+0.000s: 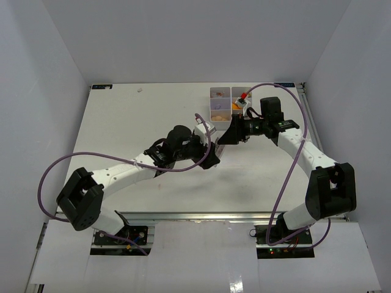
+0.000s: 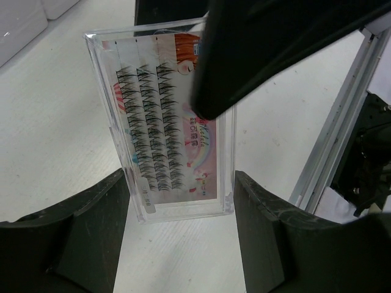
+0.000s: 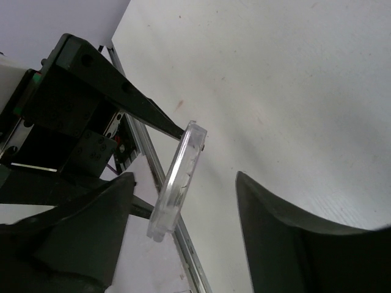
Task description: Organize the makeup
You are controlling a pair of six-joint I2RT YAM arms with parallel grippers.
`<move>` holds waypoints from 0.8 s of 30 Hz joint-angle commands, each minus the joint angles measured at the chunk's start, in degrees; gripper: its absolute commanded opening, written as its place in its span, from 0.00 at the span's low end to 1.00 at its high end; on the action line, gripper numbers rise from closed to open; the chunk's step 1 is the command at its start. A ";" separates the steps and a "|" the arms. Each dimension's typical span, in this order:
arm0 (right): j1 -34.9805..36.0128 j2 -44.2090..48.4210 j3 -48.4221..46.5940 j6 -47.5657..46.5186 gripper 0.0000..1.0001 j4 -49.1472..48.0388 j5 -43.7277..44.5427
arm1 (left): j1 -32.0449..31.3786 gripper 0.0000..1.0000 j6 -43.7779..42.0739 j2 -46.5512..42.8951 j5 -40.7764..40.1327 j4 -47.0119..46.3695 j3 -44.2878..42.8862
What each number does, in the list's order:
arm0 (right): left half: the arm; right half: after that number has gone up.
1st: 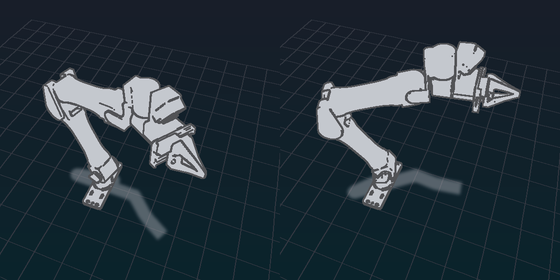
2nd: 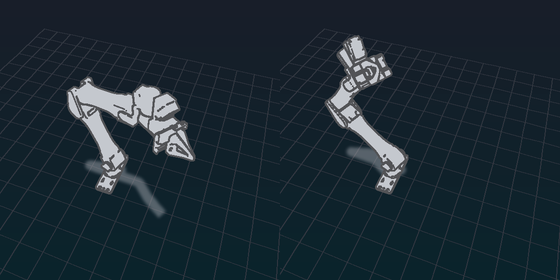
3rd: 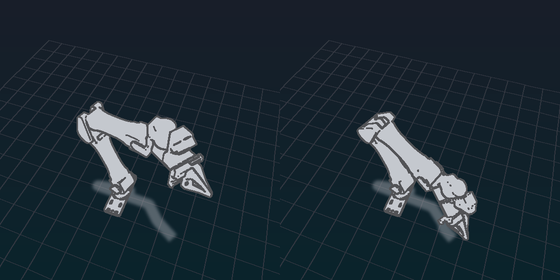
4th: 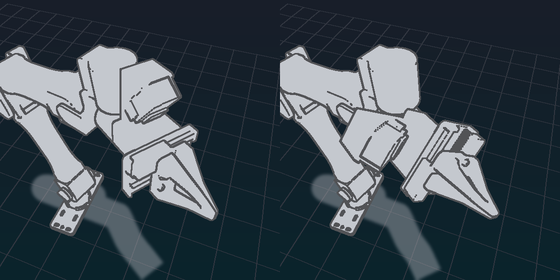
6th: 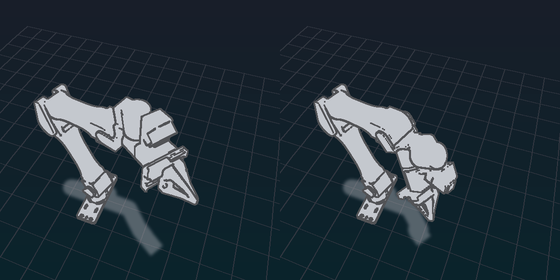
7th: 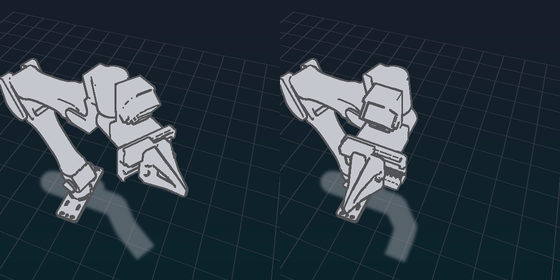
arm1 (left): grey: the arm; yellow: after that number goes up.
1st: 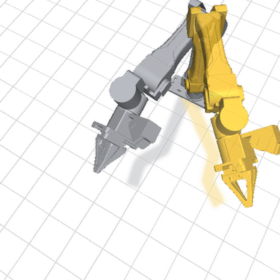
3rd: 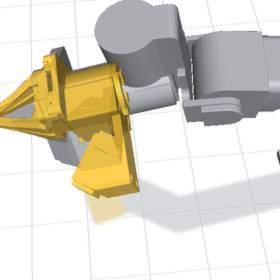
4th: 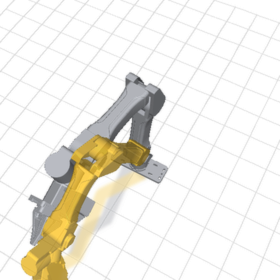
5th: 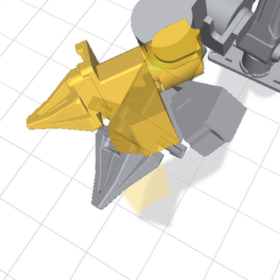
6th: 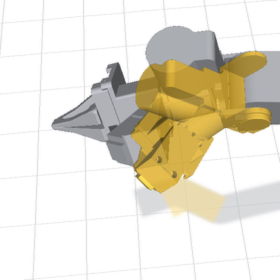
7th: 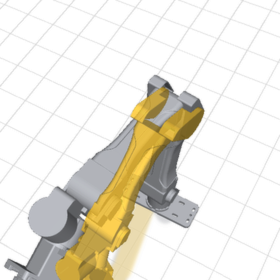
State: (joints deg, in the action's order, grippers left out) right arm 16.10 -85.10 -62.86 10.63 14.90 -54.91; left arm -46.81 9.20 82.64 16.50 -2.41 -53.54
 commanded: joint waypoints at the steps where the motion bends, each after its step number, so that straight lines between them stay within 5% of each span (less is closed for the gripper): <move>1: 0.46 1.62 -0.16 1.68 0.62 -2.15 1.37 | -1.46 0.13 -2.45 1.11 -4.55 1.99 -4.13; 9: 0.50 2.01 0.44 1.42 0.44 -2.00 4.17 | -2.72 0.17 -3.56 3.02 -7.62 4.14 -6.43; 19: 0.43 1.60 0.02 0.02 0.18 -1.28 2.29 | -2.85 0.32 -3.92 2.53 -10.24 4.69 -7.45; 24: 0.34 1.46 -1.02 -0.97 0.15 -1.01 0.38 | -2.85 0.44 -3.90 2.20 -10.40 4.52 -7.54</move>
State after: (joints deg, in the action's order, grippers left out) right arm 16.25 -84.71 -62.78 12.04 14.49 -50.82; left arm -49.77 5.22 86.15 6.88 2.77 -58.52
